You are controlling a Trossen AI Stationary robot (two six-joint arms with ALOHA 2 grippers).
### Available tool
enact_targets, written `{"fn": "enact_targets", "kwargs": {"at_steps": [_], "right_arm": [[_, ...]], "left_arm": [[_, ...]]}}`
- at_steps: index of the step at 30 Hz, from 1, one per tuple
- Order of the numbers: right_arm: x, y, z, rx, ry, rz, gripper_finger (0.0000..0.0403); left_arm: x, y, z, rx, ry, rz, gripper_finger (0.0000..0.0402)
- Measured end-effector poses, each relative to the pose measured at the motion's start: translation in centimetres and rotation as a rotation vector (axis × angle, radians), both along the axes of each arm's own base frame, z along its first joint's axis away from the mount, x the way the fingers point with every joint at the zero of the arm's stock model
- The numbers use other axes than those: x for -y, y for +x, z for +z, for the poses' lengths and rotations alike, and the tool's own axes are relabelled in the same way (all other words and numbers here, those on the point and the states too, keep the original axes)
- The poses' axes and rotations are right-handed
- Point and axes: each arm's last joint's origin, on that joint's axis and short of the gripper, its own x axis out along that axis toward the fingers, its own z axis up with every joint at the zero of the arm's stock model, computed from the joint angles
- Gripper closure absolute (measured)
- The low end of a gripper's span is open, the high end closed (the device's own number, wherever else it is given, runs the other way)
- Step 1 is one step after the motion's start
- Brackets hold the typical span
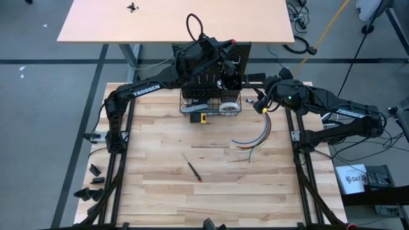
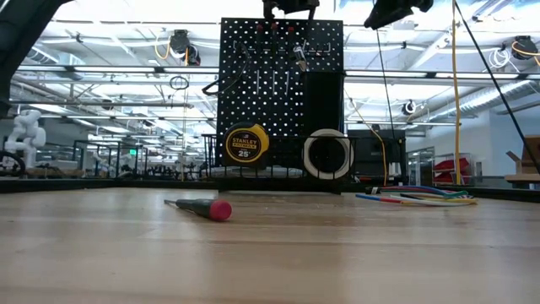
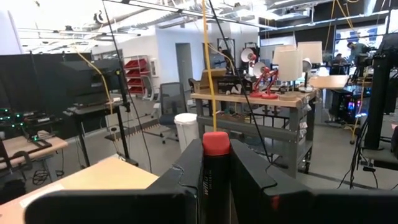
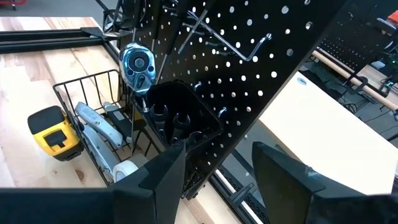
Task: Hang tools onto peg board
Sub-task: Hang the screwdriver on the pegboard
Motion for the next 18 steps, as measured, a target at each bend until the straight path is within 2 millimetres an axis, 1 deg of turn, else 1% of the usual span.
{"fn": "enact_targets", "kwargs": {"at_steps": [8,18], "right_arm": [[0.0,-0.03,-0.05,-0.006,0.001,0.0,0.0222],[0.0,0.0,0.0,0.0,0.0,0.0,0.0222]], "left_arm": [[-0.07,-0.13,-0.06,-0.007,-0.014,0.068,0.0349],[0.12,-0.12,-0.25,-0.038,-0.021,0.107,0.0279]]}}
